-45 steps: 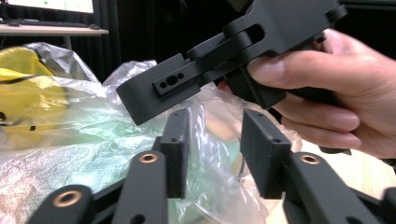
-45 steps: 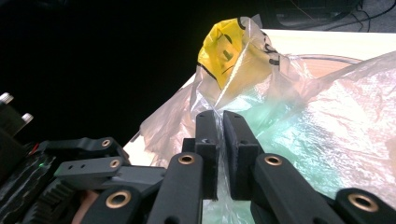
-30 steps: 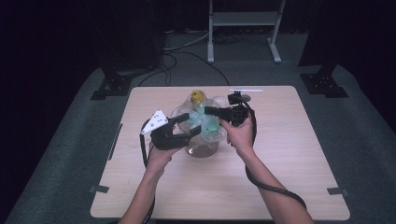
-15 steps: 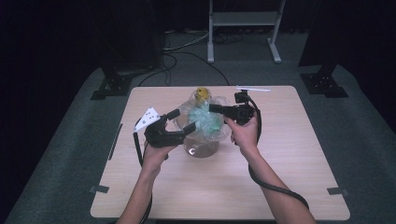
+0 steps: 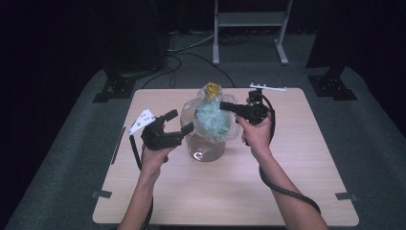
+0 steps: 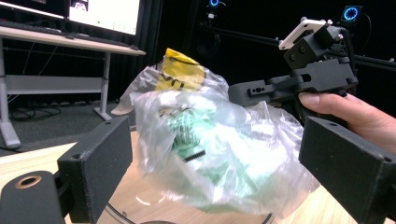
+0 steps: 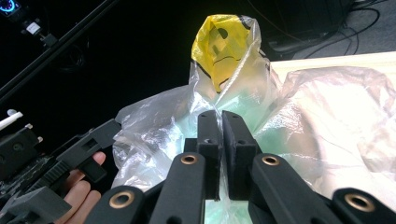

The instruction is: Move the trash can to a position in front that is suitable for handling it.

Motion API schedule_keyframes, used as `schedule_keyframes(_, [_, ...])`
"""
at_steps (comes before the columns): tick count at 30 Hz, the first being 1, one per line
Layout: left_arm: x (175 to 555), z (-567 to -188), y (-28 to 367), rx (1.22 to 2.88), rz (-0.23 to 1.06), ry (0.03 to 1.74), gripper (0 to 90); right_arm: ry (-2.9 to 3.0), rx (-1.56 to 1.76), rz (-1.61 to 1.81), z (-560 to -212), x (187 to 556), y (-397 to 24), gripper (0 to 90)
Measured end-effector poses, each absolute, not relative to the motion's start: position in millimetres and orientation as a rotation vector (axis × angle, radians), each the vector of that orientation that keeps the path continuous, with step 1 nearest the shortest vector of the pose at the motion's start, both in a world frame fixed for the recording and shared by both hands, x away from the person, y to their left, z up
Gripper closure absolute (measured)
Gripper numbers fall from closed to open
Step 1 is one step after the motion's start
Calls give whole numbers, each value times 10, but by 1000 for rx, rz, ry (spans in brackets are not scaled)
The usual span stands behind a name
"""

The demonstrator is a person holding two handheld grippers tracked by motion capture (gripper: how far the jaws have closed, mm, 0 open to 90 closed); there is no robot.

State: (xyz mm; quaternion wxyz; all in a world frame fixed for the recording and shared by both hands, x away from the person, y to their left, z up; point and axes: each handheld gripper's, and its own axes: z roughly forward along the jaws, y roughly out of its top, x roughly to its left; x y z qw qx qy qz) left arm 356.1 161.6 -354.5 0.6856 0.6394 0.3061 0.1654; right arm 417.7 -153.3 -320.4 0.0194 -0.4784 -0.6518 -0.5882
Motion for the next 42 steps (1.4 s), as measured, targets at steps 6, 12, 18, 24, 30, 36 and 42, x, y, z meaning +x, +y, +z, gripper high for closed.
schedule_keyframes(6, [3559,-3550,1606,1436,366,680,85,-2010,-1496,-1850,-3161,4174,-1598,870])
schedule_keyframes(12, [3565,-3558,1598,1439,365,678,85,-1989,-1505,-1874,-3108,4171,-1672,870])
schedule_keyframes(18, [3566,-3560,1602,1439,363,681,84,-1959,-1504,-1913,-3045,4166,-1749,871])
schedule_keyframes(24, [3566,-3559,1604,1439,360,682,84,-1950,-1491,-1938,-2987,4142,-1788,871])
schedule_keyframes(30, [3568,-3561,1606,1436,359,682,84,-1945,-1491,-1961,-2921,4112,-1832,874])
schedule_keyframes(36, [3570,-3566,1596,1442,359,680,84,-1931,-1491,-1995,-2852,4076,-1907,877])
schedule_keyframes(42, [3575,-3575,1585,1439,354,686,84,-1938,-1479,-2013,-2777,4028,-1969,879])
